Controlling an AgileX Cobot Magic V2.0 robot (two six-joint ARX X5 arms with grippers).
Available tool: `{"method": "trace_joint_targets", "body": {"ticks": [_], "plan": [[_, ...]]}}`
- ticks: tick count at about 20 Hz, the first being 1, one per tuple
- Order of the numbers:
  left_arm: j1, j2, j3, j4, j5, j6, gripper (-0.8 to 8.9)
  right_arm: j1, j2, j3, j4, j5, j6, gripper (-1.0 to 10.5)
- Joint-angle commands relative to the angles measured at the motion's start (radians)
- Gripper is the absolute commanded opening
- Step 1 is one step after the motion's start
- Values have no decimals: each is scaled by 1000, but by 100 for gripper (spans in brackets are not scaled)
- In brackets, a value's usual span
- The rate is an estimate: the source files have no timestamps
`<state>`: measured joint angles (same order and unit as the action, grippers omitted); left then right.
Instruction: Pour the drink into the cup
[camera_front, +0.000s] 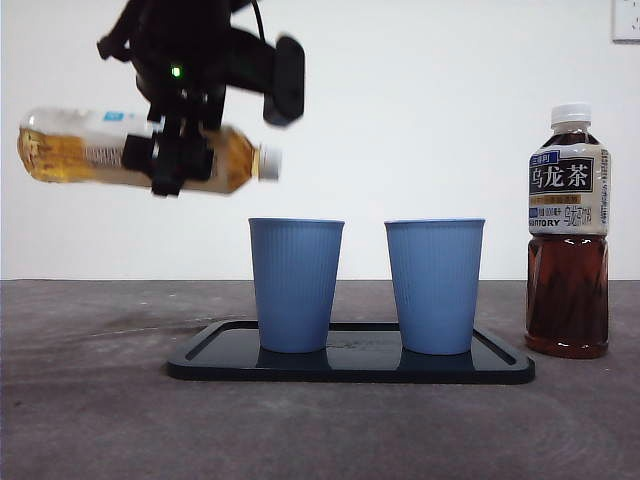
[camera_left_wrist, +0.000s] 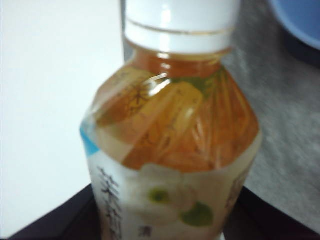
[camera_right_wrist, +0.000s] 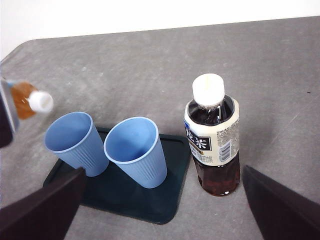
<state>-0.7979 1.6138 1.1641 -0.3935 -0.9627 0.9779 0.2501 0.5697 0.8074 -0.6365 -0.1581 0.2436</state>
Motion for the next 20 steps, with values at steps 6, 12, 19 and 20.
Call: {"method": "trace_joint_targets", "body": {"ticks": [6, 12, 19, 20], "plan": [[-51, 34, 26, 26, -42, 120, 192, 5, 3, 13, 6, 1, 8, 500], [-53, 34, 26, 23, -68, 160, 180, 5, 3, 13, 1, 1, 8, 500], [-62, 34, 26, 24, -69, 161, 181, 5, 3, 13, -23, 1, 7, 500], [-64, 34, 26, 27, -68, 152, 182, 5, 3, 13, -25, 1, 7, 500]]}}
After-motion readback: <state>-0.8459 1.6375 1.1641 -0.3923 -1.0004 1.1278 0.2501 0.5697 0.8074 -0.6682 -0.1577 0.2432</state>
